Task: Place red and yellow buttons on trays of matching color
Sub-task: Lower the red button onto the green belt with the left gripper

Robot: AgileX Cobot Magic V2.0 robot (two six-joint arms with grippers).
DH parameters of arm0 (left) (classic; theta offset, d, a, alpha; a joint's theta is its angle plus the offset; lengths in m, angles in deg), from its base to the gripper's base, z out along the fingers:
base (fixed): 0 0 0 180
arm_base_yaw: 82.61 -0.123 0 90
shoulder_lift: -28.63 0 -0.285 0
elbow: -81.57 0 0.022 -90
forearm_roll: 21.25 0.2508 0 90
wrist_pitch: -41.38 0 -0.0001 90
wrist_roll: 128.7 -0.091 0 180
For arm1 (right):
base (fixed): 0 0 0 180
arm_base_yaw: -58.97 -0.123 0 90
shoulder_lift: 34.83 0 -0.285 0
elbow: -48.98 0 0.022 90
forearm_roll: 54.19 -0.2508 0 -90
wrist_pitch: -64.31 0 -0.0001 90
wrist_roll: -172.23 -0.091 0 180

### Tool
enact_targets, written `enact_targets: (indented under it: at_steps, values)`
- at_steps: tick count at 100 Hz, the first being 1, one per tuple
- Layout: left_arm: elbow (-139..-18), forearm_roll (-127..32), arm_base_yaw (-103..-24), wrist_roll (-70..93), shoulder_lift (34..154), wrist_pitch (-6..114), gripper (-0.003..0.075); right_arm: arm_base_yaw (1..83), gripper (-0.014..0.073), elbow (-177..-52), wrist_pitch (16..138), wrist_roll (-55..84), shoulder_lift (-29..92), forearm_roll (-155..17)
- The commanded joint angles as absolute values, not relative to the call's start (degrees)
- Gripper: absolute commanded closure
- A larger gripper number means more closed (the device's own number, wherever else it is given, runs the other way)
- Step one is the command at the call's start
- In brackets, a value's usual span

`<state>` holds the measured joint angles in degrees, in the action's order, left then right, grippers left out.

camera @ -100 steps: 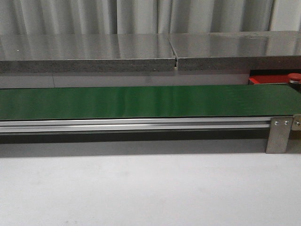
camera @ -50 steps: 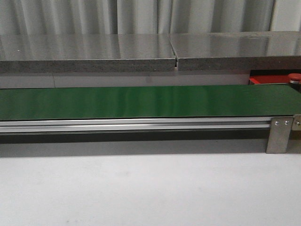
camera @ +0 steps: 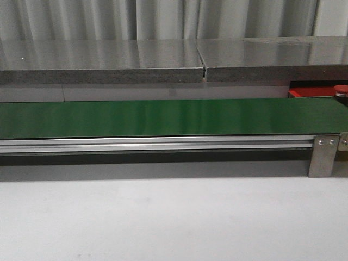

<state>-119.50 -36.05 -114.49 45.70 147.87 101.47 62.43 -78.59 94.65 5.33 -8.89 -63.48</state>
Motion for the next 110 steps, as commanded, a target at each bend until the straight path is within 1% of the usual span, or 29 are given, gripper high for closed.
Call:
enact_targets:
  at_steps: [1, 22, 54, 110]
  values:
    - [-118.2, -37.66, -114.45, 44.66, 141.07, 98.89, 0.0605, 62.4, 0.0715, -79.98, 90.57, 5.79, -8.45, -63.32]
    - [-110.46, -37.66, -112.07, 44.46, 135.11, 95.85, 0.0605, 62.4, 0.0715, -79.98, 90.57, 5.79, -8.45, -63.32]
    - [-109.49, -35.66, -104.87, 44.41, 134.35, 95.92, 0.0605, 62.4, 0.0715, -79.98, 90.57, 5.79, -8.45, -63.32]
    - [-109.75, -35.9, -104.42, 44.41, 138.63, 95.71, 0.06, 62.4, 0.0715, -79.98, 90.57, 5.79, -8.45, -63.32]
